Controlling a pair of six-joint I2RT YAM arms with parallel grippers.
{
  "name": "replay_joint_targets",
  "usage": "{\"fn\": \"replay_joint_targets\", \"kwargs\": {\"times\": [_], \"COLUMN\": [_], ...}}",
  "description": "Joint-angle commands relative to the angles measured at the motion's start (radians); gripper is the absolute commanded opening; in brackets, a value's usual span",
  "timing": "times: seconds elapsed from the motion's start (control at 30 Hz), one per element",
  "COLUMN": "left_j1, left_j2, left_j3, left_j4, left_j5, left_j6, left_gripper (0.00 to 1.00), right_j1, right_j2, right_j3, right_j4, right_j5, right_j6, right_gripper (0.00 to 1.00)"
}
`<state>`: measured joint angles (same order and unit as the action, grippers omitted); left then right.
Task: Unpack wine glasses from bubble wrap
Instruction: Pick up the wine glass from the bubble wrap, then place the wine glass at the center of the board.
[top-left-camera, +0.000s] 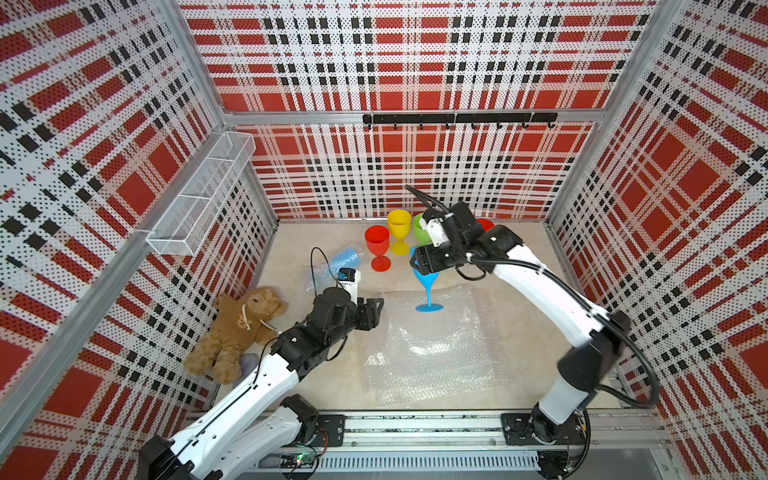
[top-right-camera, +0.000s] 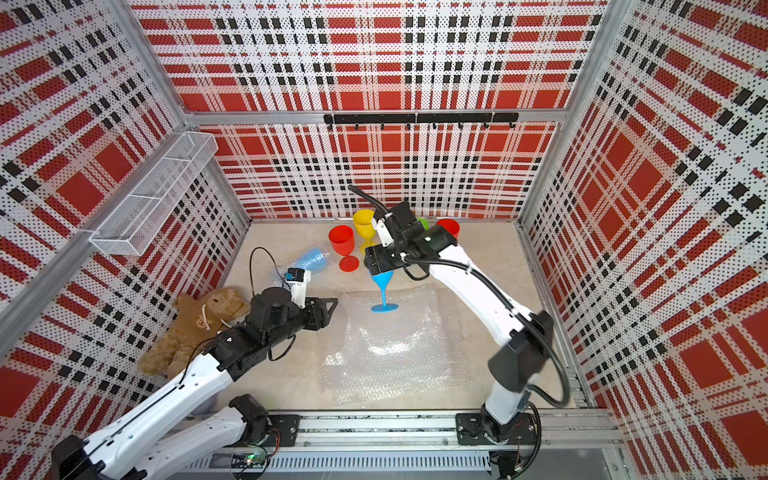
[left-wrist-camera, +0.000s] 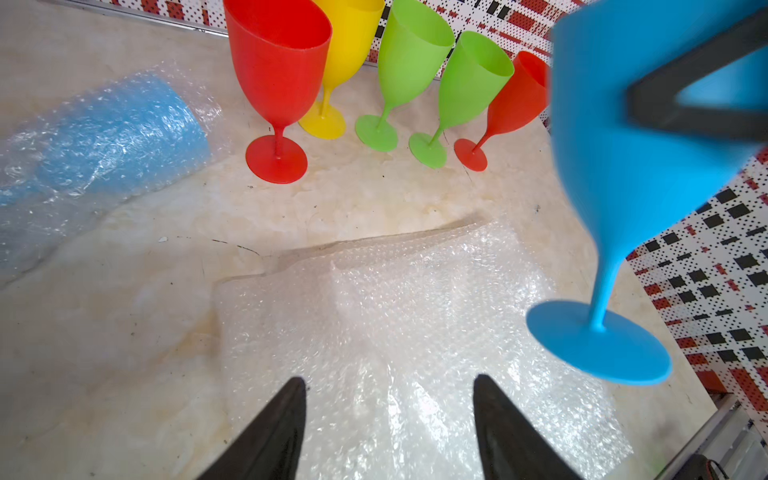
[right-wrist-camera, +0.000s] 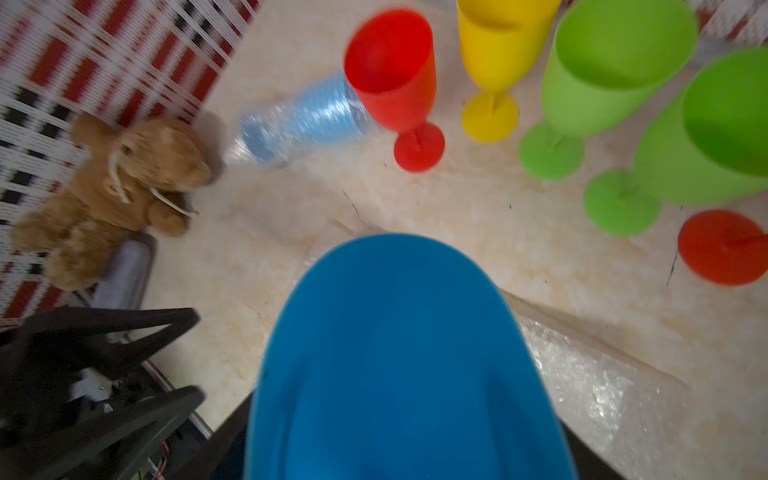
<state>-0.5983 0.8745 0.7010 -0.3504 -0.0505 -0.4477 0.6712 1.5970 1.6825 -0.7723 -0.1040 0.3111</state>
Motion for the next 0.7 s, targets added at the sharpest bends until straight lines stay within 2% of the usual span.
{"fn": "replay_joint_targets", "kwargs": {"times": [0.0,0.07,0.13,0.2,0.4,0.47,0.67], "left_j1": [0.008,0.011,0.015,0.018,0.022,0.022,0.02], "left_j2": [0.012,0.017,0.021,0.026,0.05,0.051,0.061], "left_j3": [-0.008,-0.009,-0.009,-0.011,-0.009,-0.009,-0.008], "left_j4": [0.018,0.019,0.018,0.019,0.015,0.014,0.012], "left_j5": [-0.012,-0.012,-0.022,-0.027,-0.032,-0.033,-0.037], "left_j6": [0.001,0.001,0.001,0.0,-0.003,-0.004,-0.003], "left_gripper": [0.66,0.66,0.66,0.66,0.66,0.66,0.66], "right_j1": [0.004,0.003,-0.001,-0.032,-0.069,-0.091,-0.121], "right_j2": [-0.156,-0.23,-0.228,-0.175,0.022,0.099,0.319], "right_j3": [-0.332,-0.56,-0.661,-0.679,-0.71,-0.707,-0.595], "right_j4": [0.645,0.998,1.198,1.262,1.48,1.576,1.68], "right_j5": [0.01,-0.007,0.006,-0.022,-0.045,-0.063,-0.119], "right_j6": [-0.108,-0.253,-0.346,-0.342,-0.402,-0.384,-0.362], "right_gripper": [0.57,0.5,0.54,0.57,0.59,0.59,0.57]}}
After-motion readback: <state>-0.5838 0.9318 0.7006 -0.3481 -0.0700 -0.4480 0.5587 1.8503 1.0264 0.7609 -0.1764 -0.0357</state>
